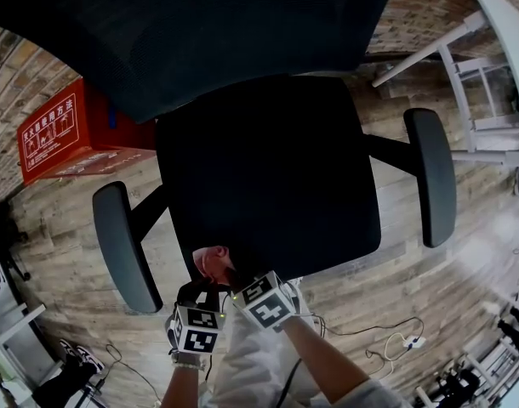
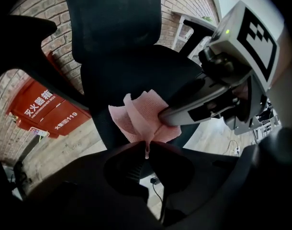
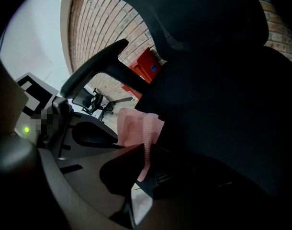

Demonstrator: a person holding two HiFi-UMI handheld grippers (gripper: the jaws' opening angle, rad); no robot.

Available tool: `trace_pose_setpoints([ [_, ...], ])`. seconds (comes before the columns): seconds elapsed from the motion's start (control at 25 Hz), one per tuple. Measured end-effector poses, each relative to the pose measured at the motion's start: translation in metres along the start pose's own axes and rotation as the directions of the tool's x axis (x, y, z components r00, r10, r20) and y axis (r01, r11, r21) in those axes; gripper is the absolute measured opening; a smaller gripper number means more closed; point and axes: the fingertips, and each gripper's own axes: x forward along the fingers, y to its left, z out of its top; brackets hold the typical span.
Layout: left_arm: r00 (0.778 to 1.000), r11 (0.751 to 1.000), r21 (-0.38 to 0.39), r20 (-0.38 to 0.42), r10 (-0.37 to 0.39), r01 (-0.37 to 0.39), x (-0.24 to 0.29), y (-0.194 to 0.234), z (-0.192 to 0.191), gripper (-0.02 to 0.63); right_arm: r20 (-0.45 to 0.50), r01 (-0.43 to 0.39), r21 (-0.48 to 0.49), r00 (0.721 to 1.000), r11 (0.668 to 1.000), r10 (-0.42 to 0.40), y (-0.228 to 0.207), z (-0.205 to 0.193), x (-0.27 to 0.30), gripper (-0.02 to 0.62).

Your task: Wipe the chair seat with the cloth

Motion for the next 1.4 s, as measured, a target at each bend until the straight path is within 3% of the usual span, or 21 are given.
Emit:
trace_pose_setpoints([
  [0.28, 0.997, 0.998, 0.016, 0.045, -0.057, 0.057, 0.015, -0.034, 0.023, 0.037, 0.027, 0.114, 0.073, 0.993, 0.991, -0.117, -0.028, -0.025, -0.025, 0.052],
  [0.44, 0.99, 0.988, 0.092, 0.06, -0.13, 0.124, 0.03, -0.069, 0.049, 0.037, 0.049, 0.195, 0.128, 0.978, 0.972, -0.203, -0.062, -0.04, -0.056, 0.052],
  [0.68, 0.966, 0.942, 0.246, 0.063, -0.252, 0.23, 0.048, -0.145, 0.088, 0.037, 0.062, 0.33, 0.233, 0.933, 0.915, -0.353, -0.121, -0.075, -0.118, 0.052],
  [1.0, 0.918, 0.832, 0.445, 0.047, -0.393, 0.333, 0.074, -0.25, 0.129, 0.037, 0.037, 0.466, 0.313, 0.865, 0.828, -0.501, -0.185, -0.131, -0.197, 0.052],
  [1.2, 0.905, 0.825, 0.45, 0.08, -0.419, 0.342, 0.073, -0.278, 0.156, 0.037, 0.056, 0.503, 0.344, 0.832, 0.793, -0.552, -0.202, -0.138, -0.228, 0.052],
  [1.4, 0.9, 0.818, 0.479, 0.117, -0.42, 0.32, 0.034, -0.28, 0.172, 0.037, 0.127, 0.5, 0.334, 0.816, 0.799, -0.564, -0.183, -0.115, -0.261, 0.052],
])
